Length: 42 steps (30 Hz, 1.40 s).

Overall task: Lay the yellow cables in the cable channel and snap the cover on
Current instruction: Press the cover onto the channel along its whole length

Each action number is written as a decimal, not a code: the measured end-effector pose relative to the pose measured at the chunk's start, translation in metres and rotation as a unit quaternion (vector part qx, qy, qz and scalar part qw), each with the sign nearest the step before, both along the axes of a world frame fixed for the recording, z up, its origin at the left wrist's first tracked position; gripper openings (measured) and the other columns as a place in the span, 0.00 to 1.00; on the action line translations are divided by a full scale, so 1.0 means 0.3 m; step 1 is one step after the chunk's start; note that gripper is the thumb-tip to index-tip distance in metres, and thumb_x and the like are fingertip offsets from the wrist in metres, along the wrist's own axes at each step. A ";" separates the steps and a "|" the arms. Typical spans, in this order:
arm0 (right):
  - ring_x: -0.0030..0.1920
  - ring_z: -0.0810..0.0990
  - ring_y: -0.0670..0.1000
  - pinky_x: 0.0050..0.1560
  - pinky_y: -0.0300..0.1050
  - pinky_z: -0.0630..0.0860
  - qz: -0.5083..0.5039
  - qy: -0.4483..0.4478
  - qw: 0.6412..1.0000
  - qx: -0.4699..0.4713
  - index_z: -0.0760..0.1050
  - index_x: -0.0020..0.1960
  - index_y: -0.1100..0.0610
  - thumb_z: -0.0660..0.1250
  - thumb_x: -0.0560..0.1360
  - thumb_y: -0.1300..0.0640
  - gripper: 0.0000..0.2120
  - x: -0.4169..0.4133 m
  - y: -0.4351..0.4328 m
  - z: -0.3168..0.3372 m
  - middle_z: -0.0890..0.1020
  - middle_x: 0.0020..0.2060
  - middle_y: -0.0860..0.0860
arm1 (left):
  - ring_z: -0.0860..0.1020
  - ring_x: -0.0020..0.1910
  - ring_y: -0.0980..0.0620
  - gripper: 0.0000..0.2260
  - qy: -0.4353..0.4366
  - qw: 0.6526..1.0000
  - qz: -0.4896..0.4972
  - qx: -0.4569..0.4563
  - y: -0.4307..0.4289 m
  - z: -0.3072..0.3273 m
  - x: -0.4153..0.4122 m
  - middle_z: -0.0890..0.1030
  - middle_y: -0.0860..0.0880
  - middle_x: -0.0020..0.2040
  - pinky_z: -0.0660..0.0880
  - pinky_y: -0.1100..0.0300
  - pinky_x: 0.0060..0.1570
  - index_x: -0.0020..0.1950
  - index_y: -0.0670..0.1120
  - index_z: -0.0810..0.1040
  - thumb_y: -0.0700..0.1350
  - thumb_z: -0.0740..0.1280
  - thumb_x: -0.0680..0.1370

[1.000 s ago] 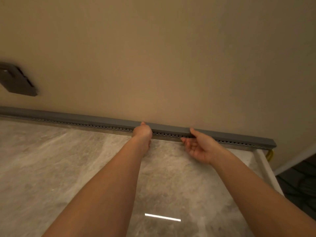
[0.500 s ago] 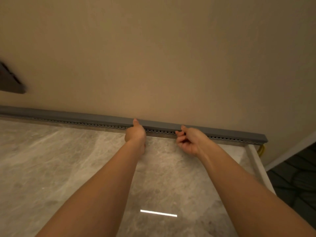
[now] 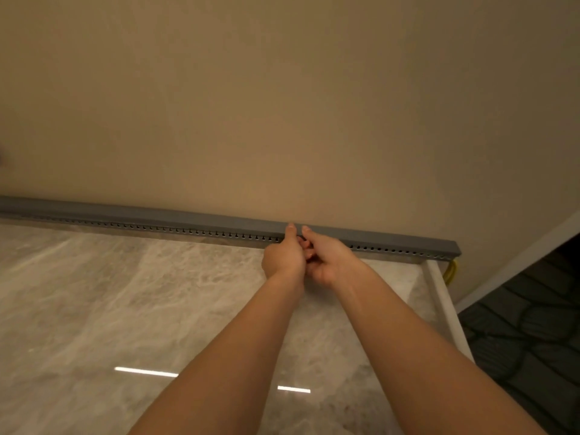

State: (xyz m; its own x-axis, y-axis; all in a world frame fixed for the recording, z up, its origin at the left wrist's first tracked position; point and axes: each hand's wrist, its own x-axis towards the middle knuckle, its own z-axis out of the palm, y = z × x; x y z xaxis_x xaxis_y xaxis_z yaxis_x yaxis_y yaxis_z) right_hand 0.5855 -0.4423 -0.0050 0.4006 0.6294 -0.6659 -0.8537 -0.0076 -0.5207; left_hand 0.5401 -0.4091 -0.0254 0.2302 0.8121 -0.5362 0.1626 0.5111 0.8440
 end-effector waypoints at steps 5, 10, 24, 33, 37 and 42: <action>0.15 0.65 0.42 0.17 0.32 0.67 -0.002 -0.025 1.000 0.000 0.71 0.34 0.60 0.62 0.79 0.57 0.15 -0.008 -0.021 -0.011 0.71 0.19 0.49 | 0.77 0.28 0.53 0.22 0.011 0.999 0.042 0.024 -0.009 -0.014 0.012 0.76 0.54 0.20 0.72 0.60 0.33 0.25 0.48 0.75 0.55 0.63 0.77; 0.27 0.70 0.46 0.31 0.38 0.71 0.079 -0.103 0.991 -0.043 0.74 0.36 0.59 0.65 0.77 0.53 0.14 0.013 -0.096 -0.008 0.74 0.27 0.50 | 0.80 0.44 0.43 0.19 0.036 0.997 0.062 0.020 -0.006 -0.026 0.032 0.82 0.44 0.41 0.77 0.51 0.51 0.38 0.42 0.78 0.57 0.63 0.76; 0.48 0.77 0.58 0.51 0.48 0.72 0.076 -0.845 0.452 -0.276 0.79 0.51 0.62 0.75 0.66 0.62 0.15 0.310 -0.510 -0.034 0.81 0.46 0.57 | 0.74 0.40 0.45 0.19 0.054 0.990 0.132 0.003 0.004 -0.058 0.063 0.81 0.44 0.48 0.66 0.55 0.41 0.41 0.41 0.72 0.58 0.65 0.74; 0.36 0.80 0.56 0.34 0.44 0.76 0.012 -0.906 0.319 -0.278 0.82 0.44 0.61 0.78 0.62 0.65 0.12 0.325 -0.512 -0.100 0.82 0.35 0.55 | 0.74 0.38 0.45 0.20 0.074 0.989 0.123 0.027 -0.013 -0.052 0.062 0.79 0.45 0.43 0.67 0.55 0.39 0.38 0.41 0.73 0.58 0.63 0.76; 0.37 0.80 0.56 0.31 0.44 0.77 0.036 -0.900 0.316 -0.300 0.82 0.45 0.61 0.78 0.62 0.65 0.12 0.310 -0.512 -0.092 0.83 0.37 0.55 | 0.74 0.38 0.42 0.26 0.064 0.997 0.028 0.033 -0.007 -0.031 0.021 0.80 0.40 0.50 0.69 0.57 0.34 0.55 0.37 0.77 0.61 0.60 0.77; 0.53 0.77 0.55 0.47 0.47 0.76 0.138 -0.849 0.336 -0.384 0.76 0.60 0.58 0.67 0.73 0.64 0.15 0.270 -0.511 -0.081 0.81 0.54 0.54 | 0.66 0.25 0.48 0.29 0.096 0.986 -0.123 0.054 0.006 0.012 -0.055 0.70 0.44 0.29 0.61 0.60 0.26 0.43 0.37 0.77 0.61 0.53 0.80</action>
